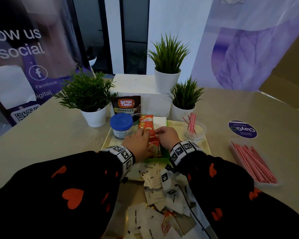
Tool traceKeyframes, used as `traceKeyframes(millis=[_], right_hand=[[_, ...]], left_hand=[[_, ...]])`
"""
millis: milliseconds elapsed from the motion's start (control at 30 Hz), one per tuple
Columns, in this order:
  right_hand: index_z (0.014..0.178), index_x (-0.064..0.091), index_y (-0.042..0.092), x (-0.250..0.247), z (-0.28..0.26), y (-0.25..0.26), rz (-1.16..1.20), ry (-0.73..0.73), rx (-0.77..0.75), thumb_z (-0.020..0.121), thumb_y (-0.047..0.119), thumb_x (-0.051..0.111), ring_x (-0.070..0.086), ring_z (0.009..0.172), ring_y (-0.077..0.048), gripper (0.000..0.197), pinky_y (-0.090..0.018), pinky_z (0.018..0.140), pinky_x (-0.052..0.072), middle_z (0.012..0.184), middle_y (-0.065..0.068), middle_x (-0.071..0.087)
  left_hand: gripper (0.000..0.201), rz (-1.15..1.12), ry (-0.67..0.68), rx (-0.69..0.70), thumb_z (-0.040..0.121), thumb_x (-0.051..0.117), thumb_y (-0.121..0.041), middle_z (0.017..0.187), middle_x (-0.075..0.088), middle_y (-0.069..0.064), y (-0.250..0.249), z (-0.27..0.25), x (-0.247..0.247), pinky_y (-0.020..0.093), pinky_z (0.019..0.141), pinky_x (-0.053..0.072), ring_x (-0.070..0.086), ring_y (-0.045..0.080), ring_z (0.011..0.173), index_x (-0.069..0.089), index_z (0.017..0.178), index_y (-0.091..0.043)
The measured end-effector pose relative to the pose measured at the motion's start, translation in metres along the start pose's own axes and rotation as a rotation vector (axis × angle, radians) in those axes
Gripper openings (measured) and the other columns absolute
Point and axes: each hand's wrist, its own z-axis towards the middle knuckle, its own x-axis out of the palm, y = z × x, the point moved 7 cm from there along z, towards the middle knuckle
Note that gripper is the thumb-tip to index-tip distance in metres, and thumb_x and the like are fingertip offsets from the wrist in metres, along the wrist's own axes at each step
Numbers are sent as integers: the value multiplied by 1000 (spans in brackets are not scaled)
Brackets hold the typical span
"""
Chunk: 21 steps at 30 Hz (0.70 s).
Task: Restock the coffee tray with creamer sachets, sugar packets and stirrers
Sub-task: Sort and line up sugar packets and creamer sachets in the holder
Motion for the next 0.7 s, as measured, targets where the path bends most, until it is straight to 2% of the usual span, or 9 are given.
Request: traceKeyframes(millis=[100, 233, 333, 367, 433, 500, 600, 700], right_hand=[[119, 71, 10, -4, -2, 3, -69, 36, -16, 98, 11, 60, 67, 109, -27, 24, -44, 98, 56, 117, -8, 70], [119, 71, 11, -21, -8, 4, -213, -37, -38, 95, 1, 55, 64, 117, -27, 30, -43, 101, 54, 122, -9, 68], [130, 65, 9, -28, -19, -2, -301, 3, 8, 94, 7, 59, 58, 123, -26, 36, -32, 101, 48, 132, -8, 62], [133, 63, 8, -25, -24, -2, -313, 46, 3, 95, 10, 61, 58, 123, -27, 38, -30, 98, 48, 134, -8, 61], [132, 64, 5, -18, -32, -2, -264, 111, -15, 93, 13, 64, 61, 116, -28, 41, -35, 97, 54, 131, -12, 64], [128, 67, 6, -13, -38, -2, -243, 133, -33, 89, 18, 71, 64, 106, -24, 41, -36, 92, 56, 121, -10, 68], [115, 72, 11, -9, -44, -2, -275, 134, -65, 87, 29, 75, 65, 96, -19, 34, -34, 86, 56, 106, -5, 71], [122, 67, 13, -8, -49, 0, -308, 90, -94, 87, 31, 74, 62, 101, -19, 40, -34, 89, 54, 116, -4, 67]], left_hand=[[89, 20, -10, -45, 83, 69, -57, 156, 25, 8, 1, 4, 0, 47, 107, 44, 47, 26, 132, 28, 150, -16], [89, 40, 26, -50, 88, 63, -55, 165, 12, 8, 1, 7, 5, 52, 118, 28, 28, 27, 147, 19, 155, -14], [93, -6, 42, -41, 90, 62, -52, 166, 13, 7, 1, 8, 6, 51, 122, 20, 21, 25, 151, 11, 158, -15], [95, -14, 41, -50, 90, 63, -52, 166, 13, 7, 2, 8, 6, 50, 122, 21, 21, 25, 151, 8, 158, -15], [98, -16, 16, -73, 88, 63, -57, 163, 19, 9, 5, 7, 5, 48, 118, 30, 31, 27, 146, 9, 158, -15], [101, 22, -30, -100, 83, 61, -68, 157, 27, 12, 8, 4, 2, 47, 110, 41, 41, 29, 137, 14, 156, -15], [107, 62, -67, -131, 73, 58, -81, 149, 34, 11, 14, -2, -2, 44, 103, 47, 46, 27, 130, 25, 151, -15], [109, -12, -79, -117, 66, 65, -82, 144, 39, 7, 13, -6, -11, 42, 103, 47, 48, 24, 127, 32, 147, -17]])
